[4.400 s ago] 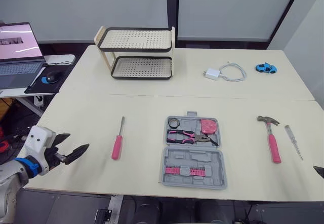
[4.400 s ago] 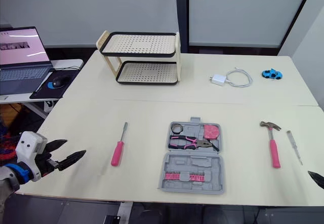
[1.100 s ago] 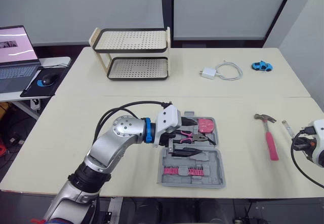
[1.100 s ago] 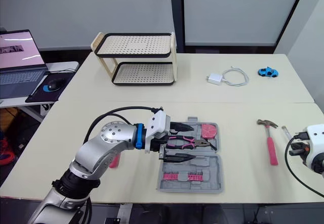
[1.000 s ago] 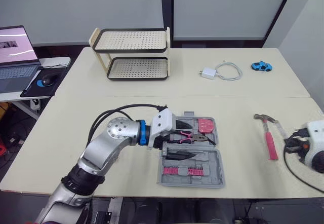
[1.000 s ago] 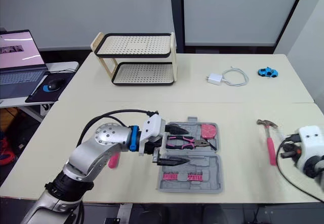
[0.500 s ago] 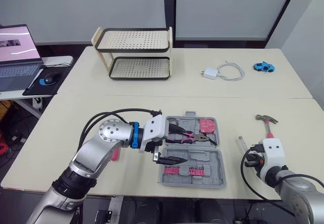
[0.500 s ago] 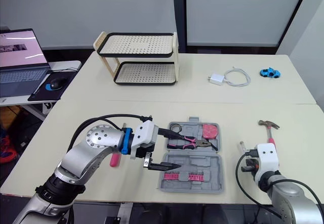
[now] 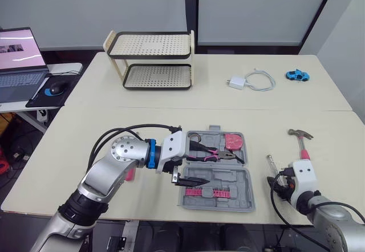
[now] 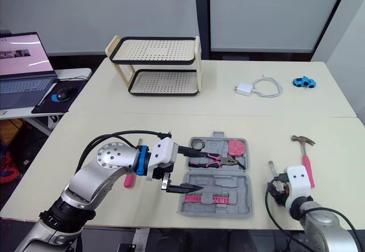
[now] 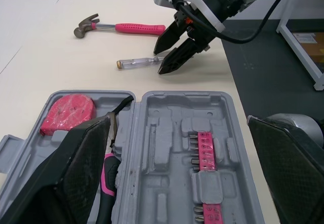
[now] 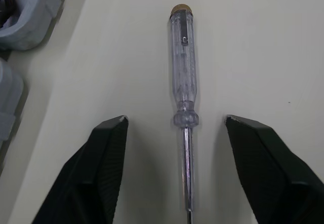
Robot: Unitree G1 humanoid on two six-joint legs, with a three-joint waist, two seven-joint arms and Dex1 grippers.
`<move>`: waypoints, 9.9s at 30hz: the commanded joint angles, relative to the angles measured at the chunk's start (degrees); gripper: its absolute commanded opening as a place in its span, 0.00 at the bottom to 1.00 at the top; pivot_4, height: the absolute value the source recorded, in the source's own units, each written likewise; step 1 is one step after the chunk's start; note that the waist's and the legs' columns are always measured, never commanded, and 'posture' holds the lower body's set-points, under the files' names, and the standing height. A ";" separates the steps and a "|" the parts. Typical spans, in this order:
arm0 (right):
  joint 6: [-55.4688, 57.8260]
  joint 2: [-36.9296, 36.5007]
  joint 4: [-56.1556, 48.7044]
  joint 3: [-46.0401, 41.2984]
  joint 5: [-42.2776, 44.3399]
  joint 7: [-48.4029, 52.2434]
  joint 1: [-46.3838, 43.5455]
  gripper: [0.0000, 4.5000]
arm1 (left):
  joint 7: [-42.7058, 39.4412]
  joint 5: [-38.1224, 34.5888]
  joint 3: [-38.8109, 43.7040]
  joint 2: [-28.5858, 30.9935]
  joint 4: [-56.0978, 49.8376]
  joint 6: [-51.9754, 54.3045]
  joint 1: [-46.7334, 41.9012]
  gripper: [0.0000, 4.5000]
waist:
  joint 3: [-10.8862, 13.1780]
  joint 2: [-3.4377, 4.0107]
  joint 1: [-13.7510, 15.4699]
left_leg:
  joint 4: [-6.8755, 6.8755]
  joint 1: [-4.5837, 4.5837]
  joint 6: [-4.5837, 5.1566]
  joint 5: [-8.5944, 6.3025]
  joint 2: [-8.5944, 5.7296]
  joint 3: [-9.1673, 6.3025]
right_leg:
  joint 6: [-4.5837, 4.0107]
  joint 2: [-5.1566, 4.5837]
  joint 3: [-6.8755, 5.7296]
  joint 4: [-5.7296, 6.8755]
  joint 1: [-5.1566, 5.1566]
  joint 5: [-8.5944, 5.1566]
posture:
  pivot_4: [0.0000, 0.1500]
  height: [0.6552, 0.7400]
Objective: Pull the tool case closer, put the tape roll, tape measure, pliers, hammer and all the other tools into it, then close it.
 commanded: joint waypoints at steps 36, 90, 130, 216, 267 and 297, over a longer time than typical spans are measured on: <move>-16.48 -0.30 9.37 -2.04 1.61 6.13 -2.03 0.04 | -6.44 -6.93 7.25 2.69 -0.15 -3.72 3.47 1.00 | -0.04 0.07 -0.10 | 0.01 0.05 -0.01 0.01 0.02 -0.01 | -0.01 0.01 0.02 0.02 0.02 0.00 | 1.00 1.00; 4.42 -17.86 3.95 51.06 -10.64 34.03 -52.89 0.04 | -10.65 -4.32 17.30 13.68 1.29 -13.20 17.58 1.00 | 0.12 -0.06 -0.17 | -0.02 -0.21 -0.14 0.08 0.03 -0.08 | -0.02 -0.04 -0.10 -0.02 -0.28 0.00 | 1.00 1.00; -0.78 -13.93 4.05 45.25 -14.51 38.74 -49.44 0.54 | -11.16 -2.99 15.80 12.51 2.72 -15.49 18.24 1.00 | 0.13 -0.04 -0.23 | -0.04 -0.20 -0.26 0.14 0.04 -0.10 | -0.03 -0.01 -0.09 0.04 -0.36 0.00 | 1.00 1.00; -25.91 -17.34 14.24 -36.31 2.15 37.79 13.91 0.71 | 19.14 -5.74 50.08 4.66 22.58 -5.07 37.34 1.00 | 0.09 -0.10 0.19 | -0.11 -0.08 -0.01 -0.01 0.10 0.02 | -0.04 -0.08 -0.03 -0.01 -0.17 -0.01 | 1.00 1.00; -20.57 -28.18 15.08 -33.66 6.51 45.51 10.78 0.99 | 6.78 -8.91 44.68 11.11 3.30 3.17 38.90 1.00 | 0.08 -0.10 0.62 | -0.11 -0.11 0.00 -0.02 0.10 0.16 | -0.08 -0.09 0.00 -0.07 -0.15 -0.03 | 1.00 1.00; 1.13 -16.39 30.88 -1.26 -3.36 6.13 -30.75 0.99 | 5.82 -10.79 15.30 6.59 -5.24 10.08 3.30 1.00 | 0.08 -0.09 0.03 | -0.04 -0.15 -0.25 0.14 0.04 0.21 | -0.07 -0.06 0.03 0.02 -0.20 -0.02 | 1.00 1.00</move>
